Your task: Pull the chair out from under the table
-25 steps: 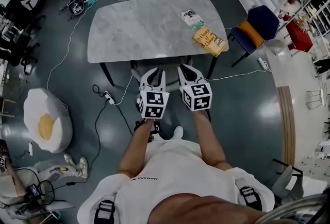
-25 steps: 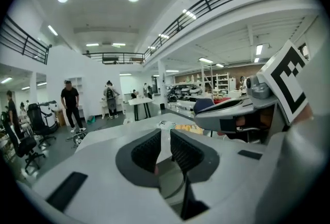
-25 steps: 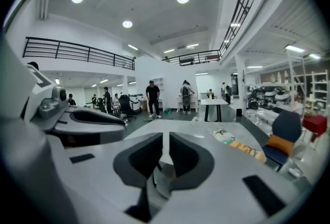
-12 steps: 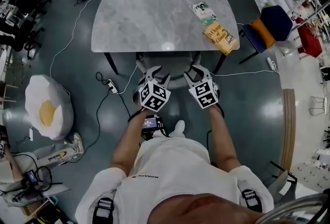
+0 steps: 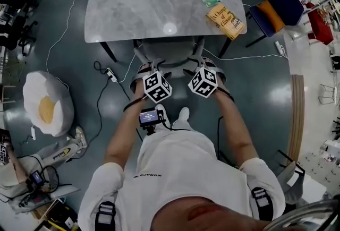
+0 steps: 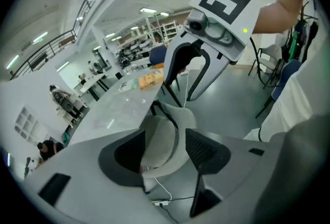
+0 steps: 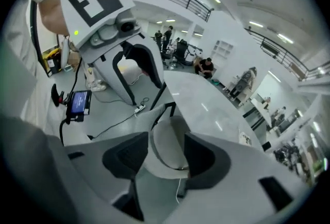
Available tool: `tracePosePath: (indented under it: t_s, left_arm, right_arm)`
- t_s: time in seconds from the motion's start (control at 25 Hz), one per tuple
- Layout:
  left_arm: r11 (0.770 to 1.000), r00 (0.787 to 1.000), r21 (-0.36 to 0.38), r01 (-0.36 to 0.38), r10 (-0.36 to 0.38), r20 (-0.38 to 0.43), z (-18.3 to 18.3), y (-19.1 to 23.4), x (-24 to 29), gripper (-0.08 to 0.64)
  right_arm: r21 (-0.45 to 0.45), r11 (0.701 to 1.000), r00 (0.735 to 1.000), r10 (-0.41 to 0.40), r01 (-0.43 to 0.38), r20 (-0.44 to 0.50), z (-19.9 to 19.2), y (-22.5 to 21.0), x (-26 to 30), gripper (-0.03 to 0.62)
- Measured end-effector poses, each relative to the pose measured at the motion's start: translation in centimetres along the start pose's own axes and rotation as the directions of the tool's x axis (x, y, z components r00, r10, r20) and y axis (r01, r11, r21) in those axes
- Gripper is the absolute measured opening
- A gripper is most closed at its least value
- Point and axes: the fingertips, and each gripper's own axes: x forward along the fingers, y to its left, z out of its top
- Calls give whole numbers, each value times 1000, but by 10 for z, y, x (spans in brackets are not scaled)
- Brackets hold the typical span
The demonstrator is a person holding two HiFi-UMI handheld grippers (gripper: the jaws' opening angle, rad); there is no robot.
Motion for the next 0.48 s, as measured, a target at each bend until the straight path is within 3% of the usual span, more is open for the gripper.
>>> tracePosePath:
  t_s: [0.2,0.48]
  left_arm:
    - [992,994,109,65,-55,-96,-19,-15,38,238]
    - [957,969,208,202,-164,-186,-36,-42,69,262]
  right_arm:
    - [-124,988,992,83,-95,-100,-29,16,30,231]
    - [-228,943,960,197,-241,-198,-55,38,60,268]
